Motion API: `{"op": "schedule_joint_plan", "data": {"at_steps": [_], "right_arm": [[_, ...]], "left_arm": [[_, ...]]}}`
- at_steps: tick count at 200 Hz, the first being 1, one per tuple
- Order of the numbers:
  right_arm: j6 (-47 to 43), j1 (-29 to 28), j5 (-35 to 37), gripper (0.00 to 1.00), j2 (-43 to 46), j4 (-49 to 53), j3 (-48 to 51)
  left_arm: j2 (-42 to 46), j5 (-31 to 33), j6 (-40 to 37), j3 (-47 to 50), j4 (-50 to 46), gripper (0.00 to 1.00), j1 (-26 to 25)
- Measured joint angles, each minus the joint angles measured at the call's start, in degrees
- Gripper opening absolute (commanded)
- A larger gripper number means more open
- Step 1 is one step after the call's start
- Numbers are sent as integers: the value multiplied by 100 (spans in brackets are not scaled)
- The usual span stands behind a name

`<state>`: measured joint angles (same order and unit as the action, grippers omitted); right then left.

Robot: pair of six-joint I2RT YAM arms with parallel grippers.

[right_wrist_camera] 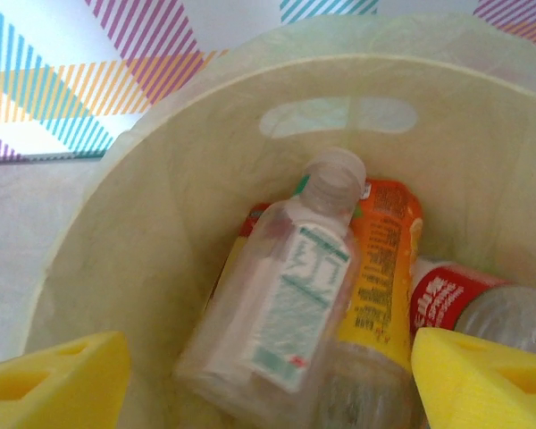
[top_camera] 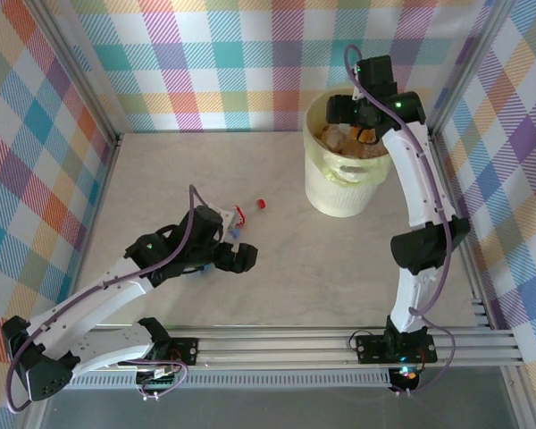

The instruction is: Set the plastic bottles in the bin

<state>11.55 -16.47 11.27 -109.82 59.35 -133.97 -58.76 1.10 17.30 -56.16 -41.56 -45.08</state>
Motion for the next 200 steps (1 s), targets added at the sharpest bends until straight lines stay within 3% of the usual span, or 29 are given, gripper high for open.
{"op": "schedule_joint_plan", "data": {"at_steps": [39, 96, 143, 200], "right_arm": [[9, 2, -774, 91, 1443, -505, 1639], [586, 0, -2505, 97, 3578, -1818, 4503], [1316, -4, -3762, 97, 4542, -2601, 6332], [1827, -7, -4120, 97, 5246, -2983, 7375]], "left_arm": [[-422, 55, -94, -216, -404, 100, 332], [-1032, 46, -675, -555, -981, 100, 1058], [-1585, 74, -1097, -562, -1215, 100, 1565], [-2422, 350, -1246, -564, -1252, 98, 1718]]}}
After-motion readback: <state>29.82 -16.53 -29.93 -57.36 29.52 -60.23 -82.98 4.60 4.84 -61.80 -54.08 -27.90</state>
